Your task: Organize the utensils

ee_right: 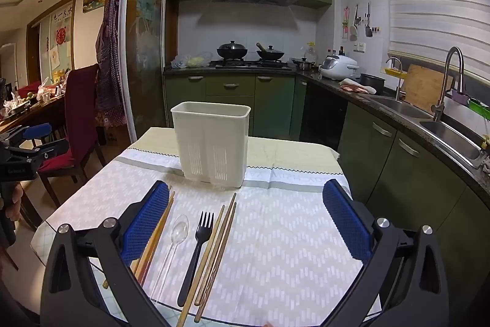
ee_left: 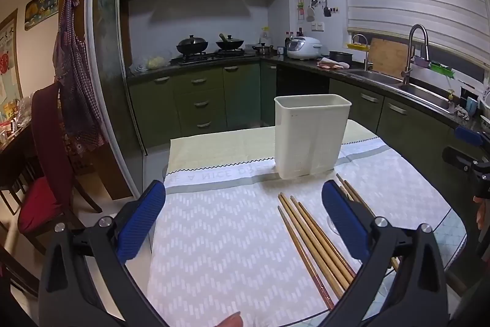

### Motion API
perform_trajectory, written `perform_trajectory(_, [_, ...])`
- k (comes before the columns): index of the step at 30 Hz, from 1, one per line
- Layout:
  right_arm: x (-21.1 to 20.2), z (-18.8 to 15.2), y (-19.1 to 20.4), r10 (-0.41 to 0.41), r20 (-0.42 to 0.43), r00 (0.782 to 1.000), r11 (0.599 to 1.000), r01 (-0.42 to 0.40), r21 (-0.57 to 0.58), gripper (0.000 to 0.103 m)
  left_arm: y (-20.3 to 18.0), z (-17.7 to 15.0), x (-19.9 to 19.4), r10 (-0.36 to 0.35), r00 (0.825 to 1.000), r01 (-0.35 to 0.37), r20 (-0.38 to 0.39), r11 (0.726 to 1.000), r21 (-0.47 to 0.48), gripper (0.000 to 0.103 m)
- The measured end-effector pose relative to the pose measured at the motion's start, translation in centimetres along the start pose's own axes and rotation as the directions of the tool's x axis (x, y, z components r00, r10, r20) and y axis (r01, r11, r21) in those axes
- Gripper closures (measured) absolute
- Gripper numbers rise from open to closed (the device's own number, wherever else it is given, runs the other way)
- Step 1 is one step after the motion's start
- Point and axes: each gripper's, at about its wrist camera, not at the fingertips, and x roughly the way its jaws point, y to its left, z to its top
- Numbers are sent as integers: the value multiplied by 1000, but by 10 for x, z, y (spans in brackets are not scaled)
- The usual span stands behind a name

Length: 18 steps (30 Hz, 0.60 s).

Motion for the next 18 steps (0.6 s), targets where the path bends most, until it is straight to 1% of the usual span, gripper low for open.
perform_trajectory(6, [0, 0, 1, -4, 0, 1000, 1000, 4, -6, 4, 5, 0, 1, -6, 1000, 6, -3, 1000, -9, 6])
perform_trajectory(7, [0, 0, 0, -5, 1, 1000, 1000, 5, -5, 4, 4, -3, -2, 8, 1000, -8, 6, 1000, -4, 6])
perform_trajectory(12, [0, 1, 0, -7, 0, 1000, 1000, 7, -6, 4, 11, -2, -4, 23, 1000, -22, 11, 1000, -9, 6])
perform_trajectory(17, [0, 2, 2, -6, 3, 1000, 1000, 6, -5, 4, 15, -3, -5, 14, 1000, -14, 2, 1000, 0, 6])
perform_trajectory(18, [0, 2, 2, -6, 3, 1000, 1000, 6, -5, 4, 7, 2, -8, 17, 1000, -17, -3, 1000, 7, 6])
